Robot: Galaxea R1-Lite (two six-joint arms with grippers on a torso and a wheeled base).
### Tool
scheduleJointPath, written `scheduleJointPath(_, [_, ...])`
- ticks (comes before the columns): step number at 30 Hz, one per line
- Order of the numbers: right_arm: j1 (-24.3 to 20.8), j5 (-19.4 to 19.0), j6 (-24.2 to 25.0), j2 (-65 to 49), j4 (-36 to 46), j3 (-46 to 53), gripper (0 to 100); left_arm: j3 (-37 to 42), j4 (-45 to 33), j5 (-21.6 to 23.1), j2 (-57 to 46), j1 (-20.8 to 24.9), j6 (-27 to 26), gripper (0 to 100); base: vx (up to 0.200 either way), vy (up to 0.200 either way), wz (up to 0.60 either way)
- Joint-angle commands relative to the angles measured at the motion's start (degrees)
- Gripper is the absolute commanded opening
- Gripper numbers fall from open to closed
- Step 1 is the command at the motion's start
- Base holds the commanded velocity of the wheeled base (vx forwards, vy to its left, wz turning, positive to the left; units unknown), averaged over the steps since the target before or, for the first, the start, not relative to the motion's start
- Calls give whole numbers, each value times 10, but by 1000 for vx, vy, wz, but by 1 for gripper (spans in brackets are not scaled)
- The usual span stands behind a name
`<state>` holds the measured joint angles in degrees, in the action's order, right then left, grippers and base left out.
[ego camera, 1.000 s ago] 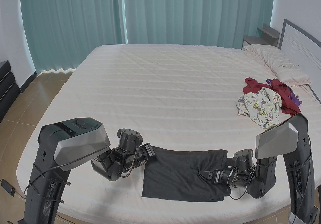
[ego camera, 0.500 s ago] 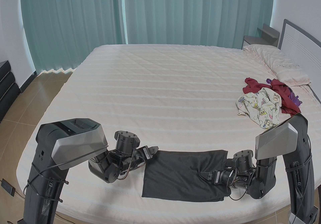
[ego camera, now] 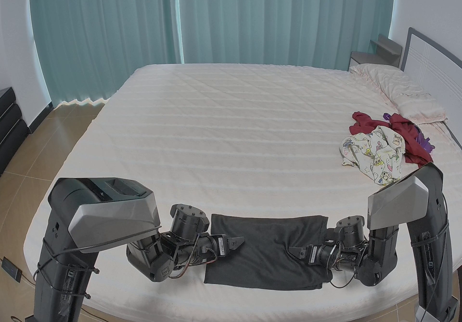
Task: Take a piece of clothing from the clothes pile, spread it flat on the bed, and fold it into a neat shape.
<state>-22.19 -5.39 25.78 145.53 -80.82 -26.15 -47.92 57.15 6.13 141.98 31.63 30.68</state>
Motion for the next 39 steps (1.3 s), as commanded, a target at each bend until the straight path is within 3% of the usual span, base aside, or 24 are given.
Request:
scheduleJointPath(1, [-2,0,0,1,0,0,100,-13,0,-1,16,13,0,100,0,0,0])
scheduleJointPath(14, [-13,0,1,1,0,0,100,-31,-20,-8,20,9,-2,100,0,0,0])
scheduleJointPath(18, [-14,0,8,1,0,0,100,-35,-82,-36,15,-2,-40,100,0,0,0])
scheduleJointPath(30, [-17,0,12,1,-3,0,100,-67,-105,-27,18,5,-39,100,0,0,0])
scheduleJointPath(31, [-19,0,12,1,-3,0,100,-68,-108,-27,18,6,-39,0,0,0,0])
scheduleJointPath(33, [-19,1,11,1,-1,0,100,-69,-108,-27,18,8,-39,0,0,0,0])
scheduleJointPath(34, [-19,1,11,1,0,0,0,-69,-108,-27,18,9,-39,0,0,0,0])
scheduleJointPath(39, [-19,0,11,1,-2,0,0,-69,-107,-28,18,12,-36,0,0,0,0])
